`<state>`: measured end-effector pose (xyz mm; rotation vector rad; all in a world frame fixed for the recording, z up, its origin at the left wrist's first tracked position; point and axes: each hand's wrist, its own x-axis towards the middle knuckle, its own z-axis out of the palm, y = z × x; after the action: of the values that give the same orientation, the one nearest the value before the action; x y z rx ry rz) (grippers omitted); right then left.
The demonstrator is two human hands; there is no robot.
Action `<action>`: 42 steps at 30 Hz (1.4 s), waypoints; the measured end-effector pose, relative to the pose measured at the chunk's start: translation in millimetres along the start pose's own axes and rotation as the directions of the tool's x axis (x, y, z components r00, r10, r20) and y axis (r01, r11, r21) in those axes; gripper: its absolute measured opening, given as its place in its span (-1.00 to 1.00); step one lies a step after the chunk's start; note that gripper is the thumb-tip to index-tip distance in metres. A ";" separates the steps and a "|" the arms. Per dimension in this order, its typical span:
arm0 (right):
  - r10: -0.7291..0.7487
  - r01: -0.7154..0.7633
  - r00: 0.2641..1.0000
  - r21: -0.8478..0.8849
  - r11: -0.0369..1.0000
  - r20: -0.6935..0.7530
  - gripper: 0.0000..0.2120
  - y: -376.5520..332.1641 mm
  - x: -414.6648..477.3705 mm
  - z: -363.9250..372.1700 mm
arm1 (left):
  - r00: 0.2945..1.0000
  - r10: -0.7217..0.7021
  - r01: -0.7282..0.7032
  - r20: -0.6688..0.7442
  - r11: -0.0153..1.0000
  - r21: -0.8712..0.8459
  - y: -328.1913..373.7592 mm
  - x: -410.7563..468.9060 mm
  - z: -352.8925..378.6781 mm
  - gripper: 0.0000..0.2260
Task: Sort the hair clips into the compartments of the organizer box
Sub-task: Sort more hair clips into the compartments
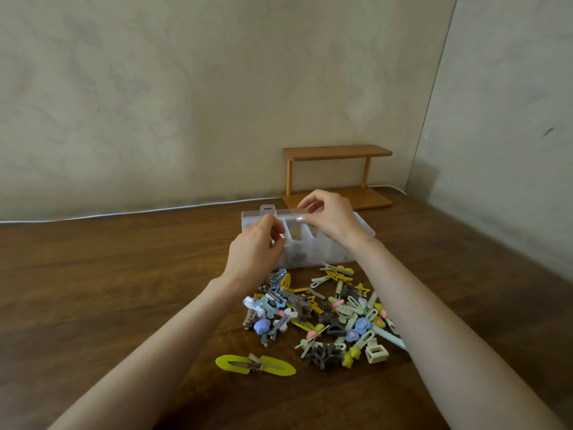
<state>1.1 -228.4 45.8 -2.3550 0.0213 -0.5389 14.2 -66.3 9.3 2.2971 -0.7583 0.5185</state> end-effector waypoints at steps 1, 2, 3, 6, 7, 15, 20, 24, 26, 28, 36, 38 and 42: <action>-0.011 0.012 1.000 0.005 1.000 -0.024 -0.84 1.1 -3.1 -4.1 | 1.000 0.001 -0.001 0.003 1.000 -0.002 0.0 0.0 0.0 -0.88; -0.022 0.023 0.999 0.015 1.000 -0.037 -0.84 2.7 -7.8 -10.0 | 1.000 0.004 -0.004 0.005 1.000 -0.002 -0.2 -0.1 0.1 -0.87; -0.028 0.029 0.999 0.020 0.999 -0.026 -0.85 4.9 -14.4 -17.4 | 1.000 0.009 -0.009 0.007 1.000 -0.002 -0.4 -0.3 0.4 -0.87; -0.001 0.003 0.982 -0.011 1.000 0.189 -0.88 14.9 -41.1 -42.4 | 1.000 0.026 -0.026 0.006 1.000 -0.013 -0.6 -0.7 1.8 -0.87; 0.035 -0.020 0.958 -0.055 0.998 0.284 -0.89 20.1 -50.3 -49.2 | 0.999 0.031 -0.030 0.008 0.999 -0.023 -0.1 -0.8 2.2 -0.88; 0.209 -0.119 0.898 -0.244 0.962 0.387 -0.82 49.9 -88.9 -45.0 | 0.986 0.140 -0.126 0.087 0.981 -0.144 7.4 -2.9 7.2 -0.89; 0.213 -0.150 0.932 -0.223 0.963 0.293 -0.83 54.2 -90.0 -40.0 | 0.976 0.174 -0.155 0.127 0.977 -0.145 6.3 -5.1 6.8 -0.89; 0.187 -0.208 0.957 0.076 0.975 0.221 -0.85 44.8 -87.6 -42.8 | 0.954 0.230 -0.190 0.194 0.961 -0.202 10.9 -5.5 5.0 -0.82; 0.191 -0.239 0.952 0.189 0.953 0.239 -0.87 37.9 -85.3 -40.8 | 0.936 0.259 -0.201 0.238 0.949 -0.242 14.4 -6.7 5.5 -0.74; 0.175 -0.246 0.943 0.241 0.939 0.282 -0.88 32.6 -82.2 -35.0 | 0.919 0.286 -0.214 0.273 0.940 -0.266 15.1 -7.0 6.8 -0.64; 0.120 -0.215 0.955 0.353 0.911 0.272 -0.78 31.1 -80.2 -16.5 | 0.918 0.327 -0.279 0.225 0.935 -0.218 11.2 -4.3 7.7 -0.83; 0.135 -0.211 0.966 0.367 0.906 0.222 -0.76 33.7 -81.9 -14.8 | 0.948 0.289 -0.262 0.135 0.946 -0.192 8.1 -0.5 4.6 -0.85; 0.124 -0.169 0.977 0.278 0.946 0.172 -0.76 43.7 -84.8 -13.6 | 0.989 0.128 -0.135 -0.081 0.987 -0.091 -12.9 12.8 -8.8 -0.82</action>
<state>-75.8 -256.1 -5.5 -2.0784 0.0435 -0.2670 30.7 -57.2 16.5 2.1374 -0.8829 0.6109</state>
